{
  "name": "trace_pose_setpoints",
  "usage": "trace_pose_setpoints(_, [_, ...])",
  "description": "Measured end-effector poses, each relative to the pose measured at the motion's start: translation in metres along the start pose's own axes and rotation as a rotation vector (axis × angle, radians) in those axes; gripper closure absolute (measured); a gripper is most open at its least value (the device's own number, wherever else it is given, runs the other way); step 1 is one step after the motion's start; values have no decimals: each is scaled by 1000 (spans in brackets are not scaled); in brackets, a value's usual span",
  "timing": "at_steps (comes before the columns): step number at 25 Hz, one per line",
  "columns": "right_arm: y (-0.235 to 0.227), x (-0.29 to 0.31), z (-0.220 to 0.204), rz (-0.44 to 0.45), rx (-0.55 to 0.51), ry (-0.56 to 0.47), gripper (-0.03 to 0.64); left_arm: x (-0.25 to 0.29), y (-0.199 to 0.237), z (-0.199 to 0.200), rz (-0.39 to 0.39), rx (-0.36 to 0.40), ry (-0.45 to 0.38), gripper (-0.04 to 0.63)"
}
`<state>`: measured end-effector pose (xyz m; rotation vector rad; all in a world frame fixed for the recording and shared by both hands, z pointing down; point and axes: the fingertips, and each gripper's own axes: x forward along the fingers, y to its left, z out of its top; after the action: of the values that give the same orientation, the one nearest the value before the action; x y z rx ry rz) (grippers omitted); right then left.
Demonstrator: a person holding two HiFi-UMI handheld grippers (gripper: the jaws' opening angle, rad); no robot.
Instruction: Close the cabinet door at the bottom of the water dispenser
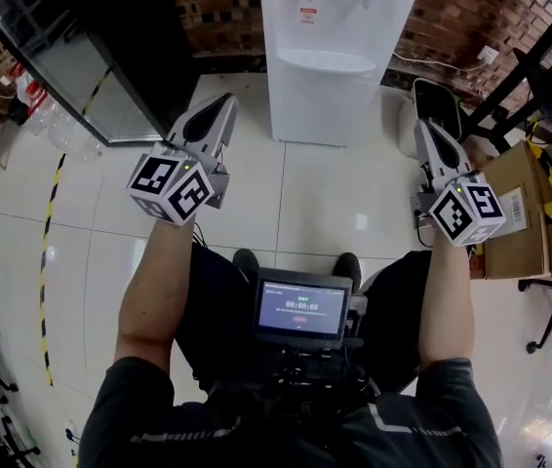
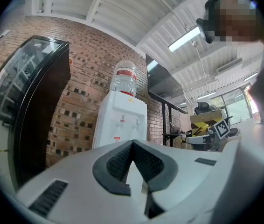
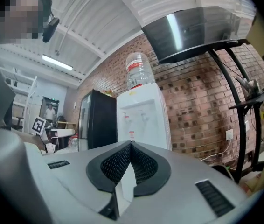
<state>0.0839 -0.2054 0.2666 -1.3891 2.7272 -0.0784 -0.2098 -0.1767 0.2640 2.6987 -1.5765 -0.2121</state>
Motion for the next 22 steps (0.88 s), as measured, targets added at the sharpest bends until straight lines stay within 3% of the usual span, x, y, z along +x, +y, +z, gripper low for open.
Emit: trace_pose_setpoints(22, [1, 0, -8, 0, -10, 24, 607, 4, -2, -14, 6, 21, 45, 563])
